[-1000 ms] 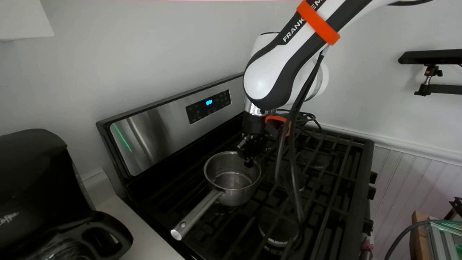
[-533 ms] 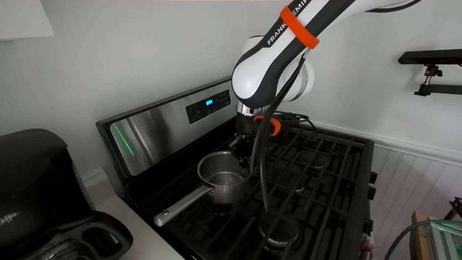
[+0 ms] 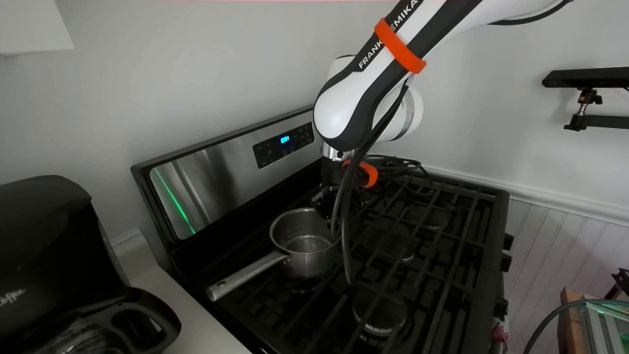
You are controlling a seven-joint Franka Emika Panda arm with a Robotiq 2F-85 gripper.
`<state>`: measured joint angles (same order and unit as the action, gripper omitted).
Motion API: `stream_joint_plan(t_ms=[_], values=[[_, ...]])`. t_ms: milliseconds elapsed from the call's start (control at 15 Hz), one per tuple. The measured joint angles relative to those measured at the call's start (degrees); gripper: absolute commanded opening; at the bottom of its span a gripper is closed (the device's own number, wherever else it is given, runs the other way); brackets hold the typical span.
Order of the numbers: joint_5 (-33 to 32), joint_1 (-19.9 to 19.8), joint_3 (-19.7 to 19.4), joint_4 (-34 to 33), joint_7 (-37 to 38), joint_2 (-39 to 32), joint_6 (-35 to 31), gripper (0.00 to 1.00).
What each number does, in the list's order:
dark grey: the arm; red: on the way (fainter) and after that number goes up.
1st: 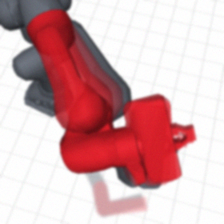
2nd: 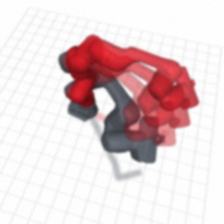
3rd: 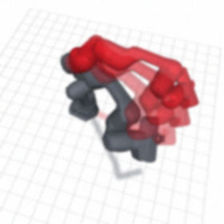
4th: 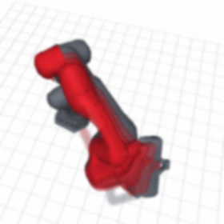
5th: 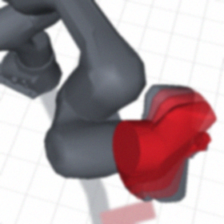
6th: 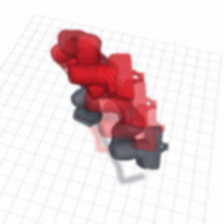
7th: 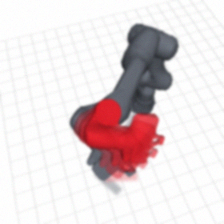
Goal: Move the pot forward
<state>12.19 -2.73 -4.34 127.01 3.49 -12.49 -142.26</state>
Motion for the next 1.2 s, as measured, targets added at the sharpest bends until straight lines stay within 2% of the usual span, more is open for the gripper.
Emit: stream_joint_plan(t_ms=[600,667,733,867,1200], values=[[-0.13,-0.24,-0.60,-0.04,1.74,-0.58,0.01,0.02],[-0.13,-0.25,-0.61,-0.04,1.78,-0.58,0.01,0.32],[-0.13,-0.26,-0.61,-0.04,1.82,-0.58,0.01,0.34],[-0.12,-0.26,-0.61,-0.17,2.04,-0.57,0.01,0.45],[-0.12,-0.73,-0.64,-0.72,2.20,-0.38,0.01,0.79]])
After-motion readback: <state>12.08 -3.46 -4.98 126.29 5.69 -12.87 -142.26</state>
